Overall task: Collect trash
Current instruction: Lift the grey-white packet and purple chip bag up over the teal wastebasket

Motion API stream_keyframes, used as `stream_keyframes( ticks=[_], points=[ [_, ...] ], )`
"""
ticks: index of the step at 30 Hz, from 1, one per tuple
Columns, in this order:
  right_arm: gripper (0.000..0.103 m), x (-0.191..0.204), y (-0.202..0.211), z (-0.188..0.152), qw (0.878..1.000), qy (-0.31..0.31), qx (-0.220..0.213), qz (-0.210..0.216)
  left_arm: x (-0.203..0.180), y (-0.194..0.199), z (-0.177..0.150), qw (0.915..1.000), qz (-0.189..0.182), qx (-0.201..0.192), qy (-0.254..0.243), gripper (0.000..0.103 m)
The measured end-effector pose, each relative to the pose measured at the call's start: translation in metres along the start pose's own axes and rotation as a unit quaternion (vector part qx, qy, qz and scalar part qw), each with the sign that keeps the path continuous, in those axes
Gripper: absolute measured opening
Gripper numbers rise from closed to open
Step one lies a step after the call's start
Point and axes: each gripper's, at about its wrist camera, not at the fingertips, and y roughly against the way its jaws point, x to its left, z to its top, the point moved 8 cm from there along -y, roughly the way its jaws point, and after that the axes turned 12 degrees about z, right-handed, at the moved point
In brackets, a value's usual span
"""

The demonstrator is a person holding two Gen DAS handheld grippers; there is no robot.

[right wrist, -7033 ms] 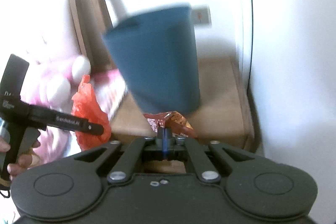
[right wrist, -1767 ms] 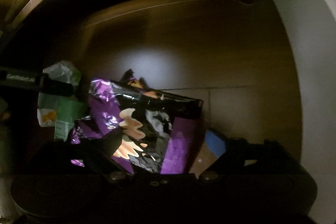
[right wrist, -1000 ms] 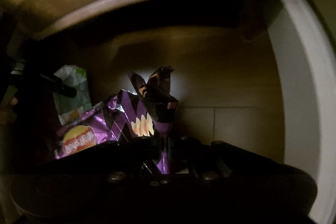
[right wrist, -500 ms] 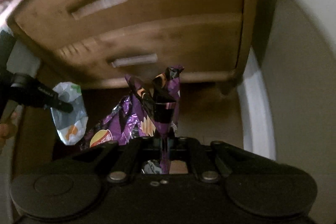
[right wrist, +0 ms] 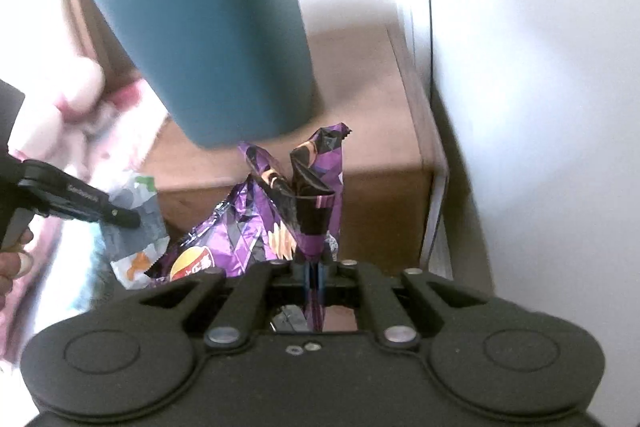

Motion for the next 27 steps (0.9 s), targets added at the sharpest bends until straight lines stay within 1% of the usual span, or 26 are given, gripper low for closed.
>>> stream_keyframes(
  ticks=[3,7,11,14,17,22,24,27],
  points=[
    [0.003,0.025,0.032,0.032,1.000,0.015,-0.009,0.009,-0.001,0.036,0.021,0.9997,-0.011,-0.023,-0.006,0.011],
    [0.003,0.052,0.063,0.068,0.999,0.035,-0.022,0.013,0.001,0.081,0.049,0.9985,-0.021,-0.050,-0.007,0.011],
    [0.003,0.076,0.088,0.107,0.997,0.062,-0.046,0.011,0.005,0.124,0.077,0.9960,-0.032,-0.083,-0.005,0.011],
    [0.003,0.091,0.103,0.136,0.994,0.081,-0.073,0.014,0.008,0.153,0.101,0.9932,-0.028,-0.111,-0.021,0.011],
    [0.003,0.103,0.111,0.171,0.990,0.099,-0.095,0.005,0.011,0.171,0.126,0.9895,-0.022,-0.139,-0.035,0.011],
    [0.003,0.115,0.116,0.235,0.981,0.141,-0.131,-0.027,0.008,0.196,0.175,0.9831,-0.028,-0.174,-0.050,0.011],
    [0.003,0.118,0.114,0.259,0.977,0.155,-0.142,-0.044,0.005,0.201,0.192,0.9810,-0.022,-0.184,-0.058,0.011],
    [0.003,0.122,0.101,0.291,0.971,0.174,-0.150,-0.070,-0.002,0.199,0.213,0.9796,-0.018,-0.186,-0.074,0.011]
  ],
)
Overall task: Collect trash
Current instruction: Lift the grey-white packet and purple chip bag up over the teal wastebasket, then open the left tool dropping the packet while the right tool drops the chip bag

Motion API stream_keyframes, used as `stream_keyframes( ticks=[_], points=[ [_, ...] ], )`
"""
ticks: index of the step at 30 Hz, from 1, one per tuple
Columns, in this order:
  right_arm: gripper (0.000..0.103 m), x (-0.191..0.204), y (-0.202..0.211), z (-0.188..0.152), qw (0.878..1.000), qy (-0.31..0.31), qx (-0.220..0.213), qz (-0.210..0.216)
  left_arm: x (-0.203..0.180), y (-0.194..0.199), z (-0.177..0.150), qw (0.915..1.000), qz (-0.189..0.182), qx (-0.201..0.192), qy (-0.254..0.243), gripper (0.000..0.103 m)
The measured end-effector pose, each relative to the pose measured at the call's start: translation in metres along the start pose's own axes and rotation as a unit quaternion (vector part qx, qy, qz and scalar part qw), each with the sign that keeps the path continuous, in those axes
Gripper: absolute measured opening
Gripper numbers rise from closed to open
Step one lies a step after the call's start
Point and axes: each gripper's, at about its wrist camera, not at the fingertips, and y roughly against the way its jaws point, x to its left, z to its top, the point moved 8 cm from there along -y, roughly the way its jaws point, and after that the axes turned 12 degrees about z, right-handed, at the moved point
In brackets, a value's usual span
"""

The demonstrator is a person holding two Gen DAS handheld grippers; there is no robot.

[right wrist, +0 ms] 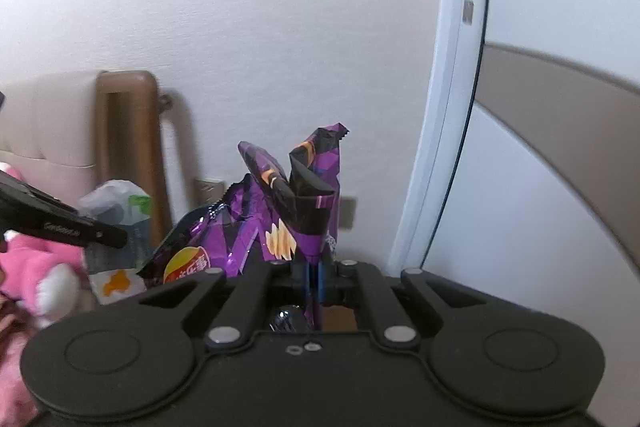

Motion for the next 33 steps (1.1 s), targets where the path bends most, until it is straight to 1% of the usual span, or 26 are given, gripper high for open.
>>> stream_keyframes(
  ticks=[2,6,9,13,16,20,23,27,30,33],
  points=[
    [0.003,-0.001,-0.013,0.011,1.000,0.012,0.002,-0.012,-0.003,-0.011,0.010,0.9999,-0.001,0.003,-0.011,0.011],
    [0.003,0.000,-0.053,0.020,0.998,0.041,0.015,-0.040,-0.008,-0.031,0.023,0.9996,0.009,0.010,-0.026,0.011],
    [0.003,-0.002,-0.077,0.027,0.996,0.053,0.032,-0.057,-0.008,-0.057,0.025,0.9991,0.010,0.028,-0.030,0.011],
    [0.003,0.001,-0.112,0.019,0.993,0.072,0.063,-0.070,-0.012,-0.093,0.022,0.9975,0.019,0.052,-0.044,0.011],
    [0.003,0.006,-0.133,0.011,0.991,0.083,0.084,-0.071,-0.016,-0.109,0.017,0.9961,0.018,0.066,-0.055,0.011],
    [0.003,0.012,-0.149,-0.001,0.988,0.093,0.103,-0.073,-0.022,-0.129,0.010,0.9931,0.021,0.086,-0.077,0.011],
    [0.004,0.014,-0.161,-0.009,0.985,0.100,0.120,-0.074,-0.026,-0.145,0.004,0.9907,0.012,0.107,-0.082,0.011],
    [0.005,0.019,-0.172,-0.023,0.980,0.116,0.141,-0.077,-0.031,-0.158,-0.004,0.9876,0.009,0.125,-0.094,0.011],
    [0.006,0.025,-0.178,-0.033,0.976,0.129,0.156,-0.076,-0.038,-0.166,-0.013,0.9843,0.014,0.136,-0.112,0.011],
    [0.007,0.032,-0.181,-0.042,0.973,0.145,0.164,-0.073,-0.043,-0.171,-0.021,0.9814,0.012,0.148,-0.122,0.011]
  ],
)
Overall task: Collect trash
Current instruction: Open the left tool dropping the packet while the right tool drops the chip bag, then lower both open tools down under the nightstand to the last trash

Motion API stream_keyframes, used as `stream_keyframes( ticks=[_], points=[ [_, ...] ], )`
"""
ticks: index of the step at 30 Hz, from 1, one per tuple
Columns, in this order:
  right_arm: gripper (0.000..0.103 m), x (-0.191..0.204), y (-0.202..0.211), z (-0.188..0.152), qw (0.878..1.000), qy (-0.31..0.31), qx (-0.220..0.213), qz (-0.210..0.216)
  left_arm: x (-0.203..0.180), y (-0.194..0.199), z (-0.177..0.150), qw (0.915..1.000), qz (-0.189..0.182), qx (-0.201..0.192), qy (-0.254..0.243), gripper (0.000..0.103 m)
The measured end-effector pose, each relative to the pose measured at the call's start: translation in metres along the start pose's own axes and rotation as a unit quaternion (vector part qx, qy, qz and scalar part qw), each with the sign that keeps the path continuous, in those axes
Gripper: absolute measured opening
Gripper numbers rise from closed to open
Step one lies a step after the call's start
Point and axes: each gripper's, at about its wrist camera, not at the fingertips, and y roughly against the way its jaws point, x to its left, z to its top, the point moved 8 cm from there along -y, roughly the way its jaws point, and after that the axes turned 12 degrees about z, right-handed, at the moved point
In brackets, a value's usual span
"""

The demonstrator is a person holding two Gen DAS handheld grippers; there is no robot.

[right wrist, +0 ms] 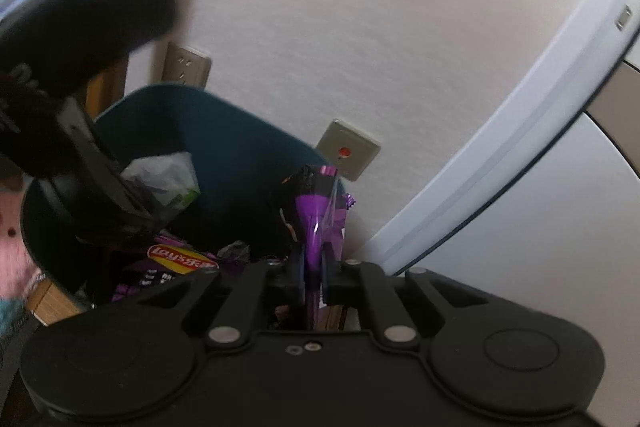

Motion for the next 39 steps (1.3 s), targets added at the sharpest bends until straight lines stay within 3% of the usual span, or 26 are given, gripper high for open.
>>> stream_keyframes(
  ticks=[4,8,11,14,15,26,39],
  points=[
    [0.014,0.010,-0.001,-0.002,1.000,0.020,0.006,0.005,-0.001,-0.010,-0.004,0.9999,-0.005,0.013,0.001,0.013],
    [0.023,0.014,0.003,-0.005,1.000,0.022,0.010,0.014,-0.001,-0.008,-0.007,0.9994,-0.024,0.018,0.017,0.029],
    [0.032,0.014,0.011,-0.009,1.000,0.008,0.003,0.030,-0.002,-0.003,-0.008,0.9994,-0.027,0.009,0.018,0.035],
    [0.040,0.015,0.022,-0.010,0.999,-0.002,-0.006,0.044,0.000,0.007,-0.007,0.9989,-0.033,-0.005,0.032,0.067],
    [0.041,0.012,0.021,-0.009,0.999,-0.006,-0.008,0.049,0.001,0.012,-0.006,0.9987,-0.032,-0.013,0.039,0.071],
    [0.059,0.003,0.074,-0.020,0.993,-0.049,-0.059,0.093,0.006,0.076,-0.018,0.9950,-0.007,-0.074,0.066,0.071],
    [0.071,-0.010,0.141,-0.060,0.978,-0.105,-0.117,0.140,-0.010,0.156,-0.080,0.9873,0.017,-0.123,0.099,0.071]
  ],
)
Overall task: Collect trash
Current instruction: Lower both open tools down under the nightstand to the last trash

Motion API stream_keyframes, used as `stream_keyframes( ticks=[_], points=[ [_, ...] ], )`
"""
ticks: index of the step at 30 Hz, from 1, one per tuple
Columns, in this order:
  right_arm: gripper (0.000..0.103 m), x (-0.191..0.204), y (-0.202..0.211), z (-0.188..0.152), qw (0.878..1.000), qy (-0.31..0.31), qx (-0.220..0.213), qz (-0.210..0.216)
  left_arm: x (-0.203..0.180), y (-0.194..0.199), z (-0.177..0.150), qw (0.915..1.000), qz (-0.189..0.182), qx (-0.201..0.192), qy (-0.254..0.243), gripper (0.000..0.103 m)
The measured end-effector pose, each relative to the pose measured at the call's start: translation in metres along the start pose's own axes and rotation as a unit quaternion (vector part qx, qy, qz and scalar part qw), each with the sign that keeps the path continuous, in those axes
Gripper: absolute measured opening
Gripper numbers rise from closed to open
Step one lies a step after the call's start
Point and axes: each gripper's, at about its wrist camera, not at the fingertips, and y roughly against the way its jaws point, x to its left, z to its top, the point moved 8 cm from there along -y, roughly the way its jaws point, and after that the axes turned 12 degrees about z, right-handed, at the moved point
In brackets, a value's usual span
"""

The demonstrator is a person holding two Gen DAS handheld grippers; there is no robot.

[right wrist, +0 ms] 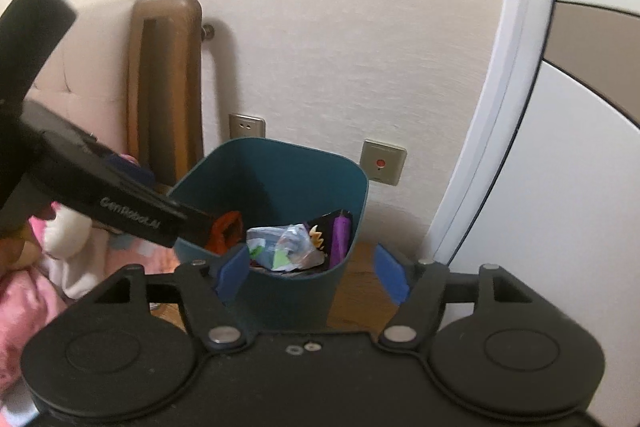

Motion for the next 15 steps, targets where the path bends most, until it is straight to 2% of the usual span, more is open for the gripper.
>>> stream_keyframes(
  ticks=[4,8,15],
  points=[
    [0.077,0.004,0.013,-0.017,1.000,-0.011,-0.012,0.013,-0.004,0.022,-0.026,0.9999,0.008,-0.008,0.006,0.071],
    [0.084,0.010,0.022,-0.042,0.999,-0.030,-0.013,0.024,-0.007,0.035,-0.056,0.9998,0.010,-0.008,0.014,0.079],
    [0.094,0.018,0.017,-0.100,0.997,-0.065,0.005,0.044,-0.016,0.028,-0.116,0.9996,0.007,0.014,0.024,0.080]
  ],
)
